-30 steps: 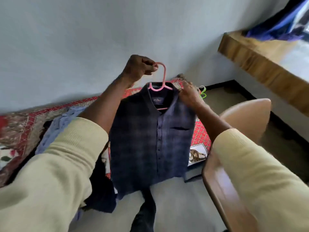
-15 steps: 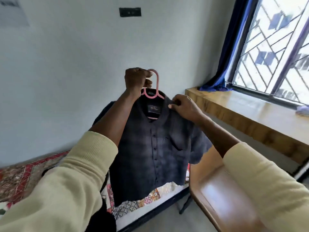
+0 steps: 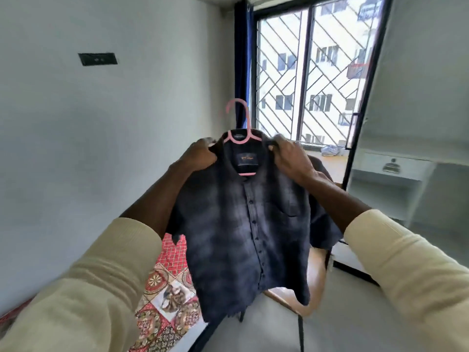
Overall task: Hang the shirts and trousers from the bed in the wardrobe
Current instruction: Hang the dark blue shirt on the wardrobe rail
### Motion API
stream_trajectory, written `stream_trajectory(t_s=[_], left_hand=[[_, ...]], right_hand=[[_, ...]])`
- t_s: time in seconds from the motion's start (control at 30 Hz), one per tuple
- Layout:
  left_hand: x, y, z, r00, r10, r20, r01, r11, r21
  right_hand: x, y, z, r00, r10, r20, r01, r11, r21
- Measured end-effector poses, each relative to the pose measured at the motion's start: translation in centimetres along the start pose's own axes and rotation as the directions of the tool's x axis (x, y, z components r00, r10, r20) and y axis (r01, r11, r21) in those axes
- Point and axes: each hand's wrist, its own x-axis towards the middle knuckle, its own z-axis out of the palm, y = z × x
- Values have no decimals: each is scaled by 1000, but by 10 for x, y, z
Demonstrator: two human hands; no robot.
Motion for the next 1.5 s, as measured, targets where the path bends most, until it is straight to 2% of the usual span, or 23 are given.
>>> stream_trajectory(t_s=[0.1,0.2,0.27,0.4,0.5,0.63,0.73,0.83,1.0,1.07,1.17,1.23,1.33,1.4,1.43,1.5], left_hand=[[-1,37,36,988,101,-119,-96,994,45],[8,85,77,963,187,-192,-187,982,18],[16,116,105,948,230,-220,-232,973,19],[37,185,173,910,355,-216,-359,933,19],[54,237,221,882,441,-169,-452,892,-30],[86,307,289,896,441,-51,-444,886,-132],[120,350,336,892,451,21,-442,882,-165],[147,397,379,892,451,-31,-449,876,-178],[201,472,446,878,458,-137,-478,839,-259],[233,494,470,871,457,-179,-491,814,-310],[285,524,506,909,354,-221,-417,791,-448],[326,543,534,948,289,-134,-311,751,-582],[395,564,566,973,220,75,-87,645,-759],[449,580,580,930,255,263,71,580,-812],[468,587,585,903,283,324,105,584,-805],[509,611,595,880,311,359,105,610,-786]], right_hand=[[-23,29,-49,998,46,-40,-50,993,-109],[-50,68,-99,990,135,37,-122,962,-244],[-66,99,-129,973,219,76,-192,944,-269],[-100,178,-190,900,429,79,-371,847,-381],[-128,238,-229,858,513,-21,-466,761,-451],[-147,317,-278,849,488,-200,-516,692,-504],[-153,370,-321,829,485,-278,-552,635,-540],[-146,412,-359,826,463,-321,-560,609,-561],[-117,489,-412,844,437,-312,-536,650,-539],[-101,526,-422,839,416,-351,-544,620,-566],[-70,573,-428,816,364,-449,-576,579,-577],[-43,607,-432,808,329,-489,-583,563,-585],[2,656,-444,784,307,-539,-611,533,-585],[41,689,-458,757,299,-582,-638,529,-559],[55,702,-466,744,288,-603,-651,513,-559],[90,732,-478,719,252,-648,-668,508,-544]])
